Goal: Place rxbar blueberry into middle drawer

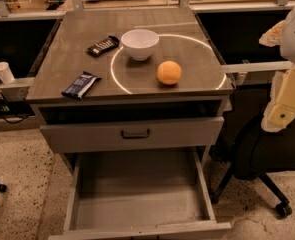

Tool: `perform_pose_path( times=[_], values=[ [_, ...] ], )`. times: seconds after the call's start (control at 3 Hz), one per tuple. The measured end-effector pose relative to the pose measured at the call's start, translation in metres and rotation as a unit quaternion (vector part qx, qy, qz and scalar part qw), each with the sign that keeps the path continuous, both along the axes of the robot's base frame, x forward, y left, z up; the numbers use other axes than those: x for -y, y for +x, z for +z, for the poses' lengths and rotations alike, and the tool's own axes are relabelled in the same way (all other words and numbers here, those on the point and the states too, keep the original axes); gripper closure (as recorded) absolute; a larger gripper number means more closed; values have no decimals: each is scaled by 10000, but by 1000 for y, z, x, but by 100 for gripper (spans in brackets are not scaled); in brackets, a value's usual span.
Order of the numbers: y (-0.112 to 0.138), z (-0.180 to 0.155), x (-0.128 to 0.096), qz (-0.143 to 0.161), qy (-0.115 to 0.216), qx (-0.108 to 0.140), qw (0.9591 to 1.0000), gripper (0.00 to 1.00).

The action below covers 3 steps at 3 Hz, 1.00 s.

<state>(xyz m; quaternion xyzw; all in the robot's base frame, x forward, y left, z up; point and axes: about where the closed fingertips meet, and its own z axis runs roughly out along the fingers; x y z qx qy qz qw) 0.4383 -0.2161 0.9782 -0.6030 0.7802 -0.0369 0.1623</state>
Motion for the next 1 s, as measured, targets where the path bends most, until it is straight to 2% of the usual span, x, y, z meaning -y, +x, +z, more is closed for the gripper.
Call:
perform_pose_path(
  times=[0.33,0.67,1.0],
  values=[
    [0,0,0,3,0,1,10000,0],
    [1,-1,-8,138,-20,48,9999,0],
    [23,10,-75,1050,-64,415,9936,0]
  ],
)
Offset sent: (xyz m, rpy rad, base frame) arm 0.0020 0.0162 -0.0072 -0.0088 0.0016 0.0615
